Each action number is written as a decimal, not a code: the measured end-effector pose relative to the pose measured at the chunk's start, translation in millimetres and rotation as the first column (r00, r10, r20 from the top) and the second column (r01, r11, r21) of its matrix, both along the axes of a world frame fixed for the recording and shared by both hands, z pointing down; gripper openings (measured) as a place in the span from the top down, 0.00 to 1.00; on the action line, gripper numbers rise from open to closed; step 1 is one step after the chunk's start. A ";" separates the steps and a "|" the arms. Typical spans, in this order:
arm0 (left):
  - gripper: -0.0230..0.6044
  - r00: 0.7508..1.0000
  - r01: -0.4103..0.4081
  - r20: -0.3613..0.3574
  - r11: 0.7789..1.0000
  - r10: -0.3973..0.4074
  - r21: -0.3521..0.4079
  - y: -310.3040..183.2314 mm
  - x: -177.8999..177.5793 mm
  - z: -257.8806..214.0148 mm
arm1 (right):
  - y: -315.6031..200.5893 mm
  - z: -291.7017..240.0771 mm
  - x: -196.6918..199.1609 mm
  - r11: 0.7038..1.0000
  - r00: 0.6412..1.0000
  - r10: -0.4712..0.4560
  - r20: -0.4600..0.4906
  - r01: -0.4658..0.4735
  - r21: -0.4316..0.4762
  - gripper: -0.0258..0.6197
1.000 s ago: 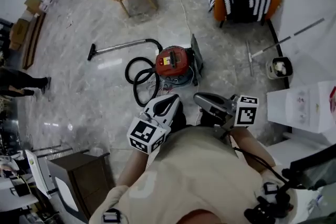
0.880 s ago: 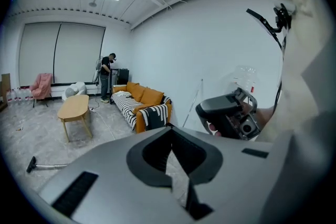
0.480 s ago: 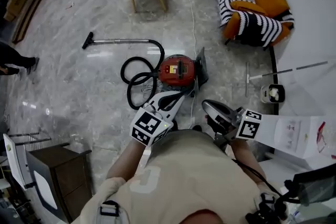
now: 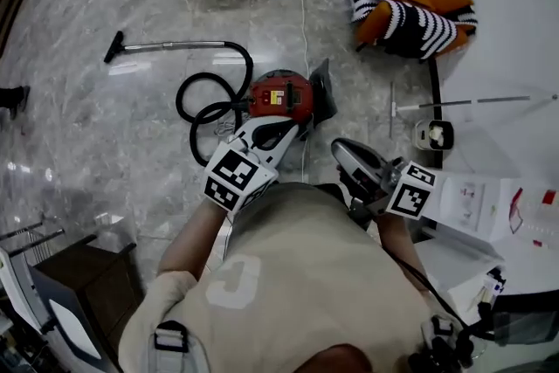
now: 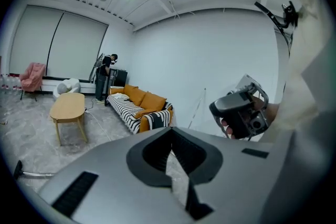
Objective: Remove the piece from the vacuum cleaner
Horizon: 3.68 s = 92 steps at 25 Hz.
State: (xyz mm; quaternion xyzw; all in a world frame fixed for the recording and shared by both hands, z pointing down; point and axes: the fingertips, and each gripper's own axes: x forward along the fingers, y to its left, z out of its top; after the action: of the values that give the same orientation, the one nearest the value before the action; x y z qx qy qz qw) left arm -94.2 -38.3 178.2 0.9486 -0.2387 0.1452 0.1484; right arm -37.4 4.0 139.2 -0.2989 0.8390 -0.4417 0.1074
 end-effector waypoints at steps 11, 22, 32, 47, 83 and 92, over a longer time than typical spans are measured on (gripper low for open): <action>0.96 1.000 -0.005 -0.012 0.999 0.004 -0.046 -31.0 -18.4 17.9 | -31.5 17.5 -17.2 0.995 0.998 0.007 -0.069 -0.014 -0.100 0.96; 0.96 0.995 0.059 0.085 0.996 -0.053 -0.069 -50.8 5.3 33.6 | -62.6 41.8 4.2 0.985 0.996 -0.082 -0.016 0.079 -0.153 0.96; 0.96 0.979 0.050 0.200 0.993 -0.027 -0.107 -83.3 94.2 55.6 | -91.3 104.4 84.3 0.965 0.986 -0.142 -0.092 0.117 -0.234 0.96; 0.96 0.957 0.057 0.289 0.974 0.009 -0.218 -99.9 121.0 144.2 | -129.7 267.3 152.7 0.919 0.921 -0.218 -0.324 0.082 -0.384 0.96; 0.96 0.905 0.249 0.407 0.932 -0.126 -0.265 -134.0 106.4 389.0 | -180.2 550.1 173.2 0.875 0.846 -0.240 -0.475 -0.023 -0.483 0.57; 0.96 0.910 0.236 0.403 0.921 -0.098 -0.309 -120.5 108.0 407.4 | -224.0 615.5 181.7 0.865 0.682 -0.314 -0.660 -0.081 -0.495 0.56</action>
State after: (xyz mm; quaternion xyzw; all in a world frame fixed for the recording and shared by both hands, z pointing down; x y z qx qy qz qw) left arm 13.7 -158.9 585.5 0.8362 -0.3145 0.3528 0.2781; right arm 144.3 -219.9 754.7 -0.4088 0.6911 -0.4899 -0.3396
